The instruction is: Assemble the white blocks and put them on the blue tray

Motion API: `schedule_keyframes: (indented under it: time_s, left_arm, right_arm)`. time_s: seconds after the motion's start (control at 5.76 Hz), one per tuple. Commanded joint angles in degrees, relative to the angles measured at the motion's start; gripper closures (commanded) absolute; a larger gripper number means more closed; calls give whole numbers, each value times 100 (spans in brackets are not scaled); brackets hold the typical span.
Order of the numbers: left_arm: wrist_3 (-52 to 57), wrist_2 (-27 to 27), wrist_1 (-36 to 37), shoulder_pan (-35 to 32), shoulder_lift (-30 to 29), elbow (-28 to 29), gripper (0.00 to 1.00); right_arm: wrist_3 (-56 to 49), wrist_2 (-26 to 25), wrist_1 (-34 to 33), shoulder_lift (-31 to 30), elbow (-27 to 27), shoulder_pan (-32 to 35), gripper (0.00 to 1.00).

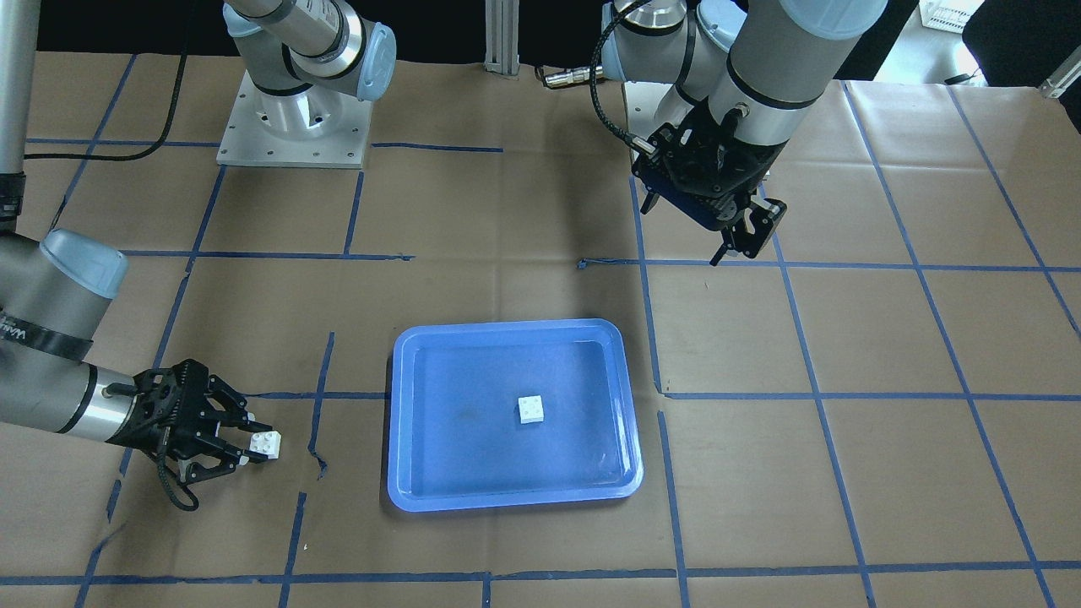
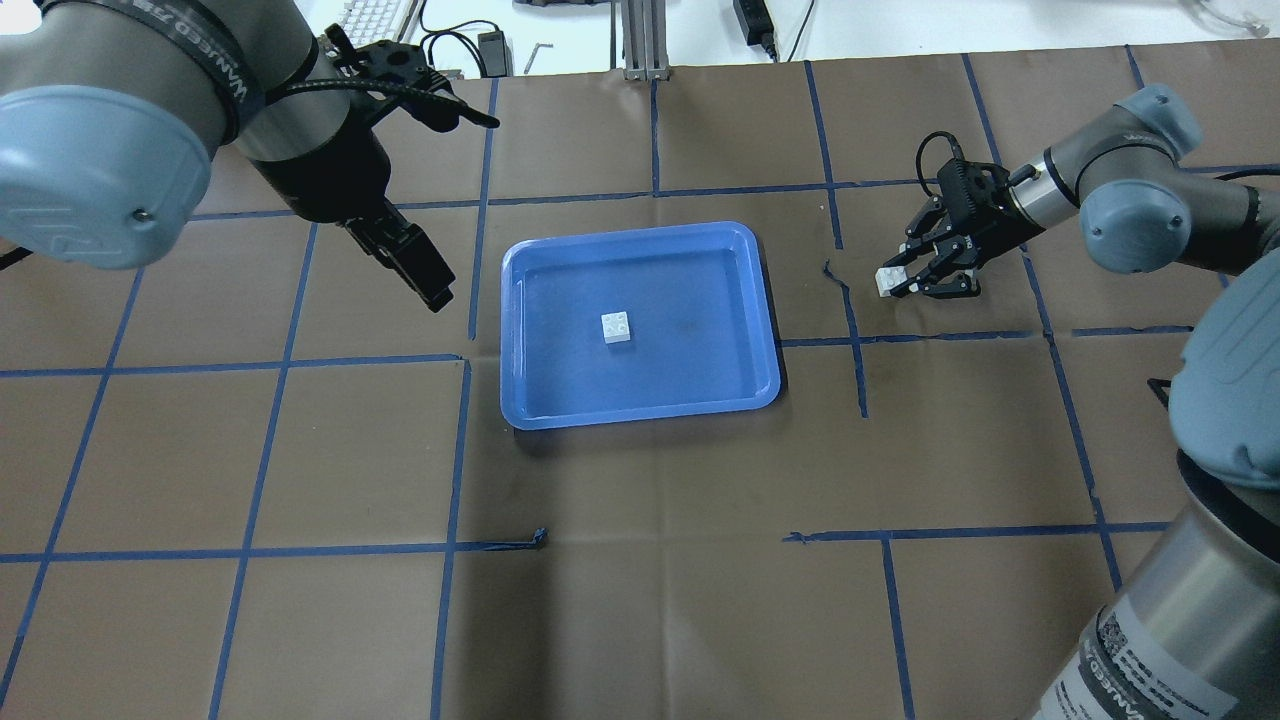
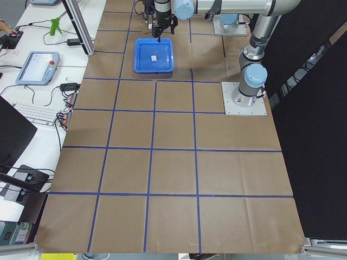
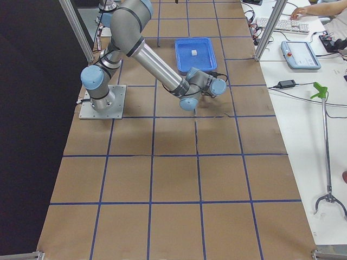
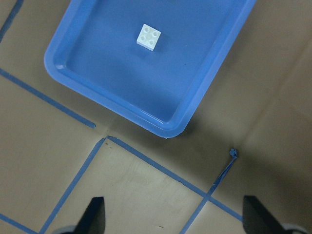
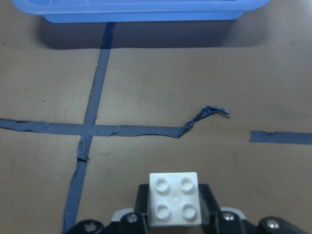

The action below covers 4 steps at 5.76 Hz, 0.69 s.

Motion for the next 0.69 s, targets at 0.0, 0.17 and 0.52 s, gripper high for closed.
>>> schedule_keyframes:
  time_s: [0.0, 0.17, 0.52]
  left_arm:
    - [-2018, -11, 13, -8, 125, -3, 2]
    - [-2104, 6, -4, -8, 168, 6, 2]
    - [-2436, 41, 5, -26, 248, -21, 2]
  right_arm:
    - [264, 14, -108, -311, 12, 61, 75]
    - [343, 414, -38, -566, 64, 192, 75]
    - [1017, 576, -46, -805, 91, 840, 75]
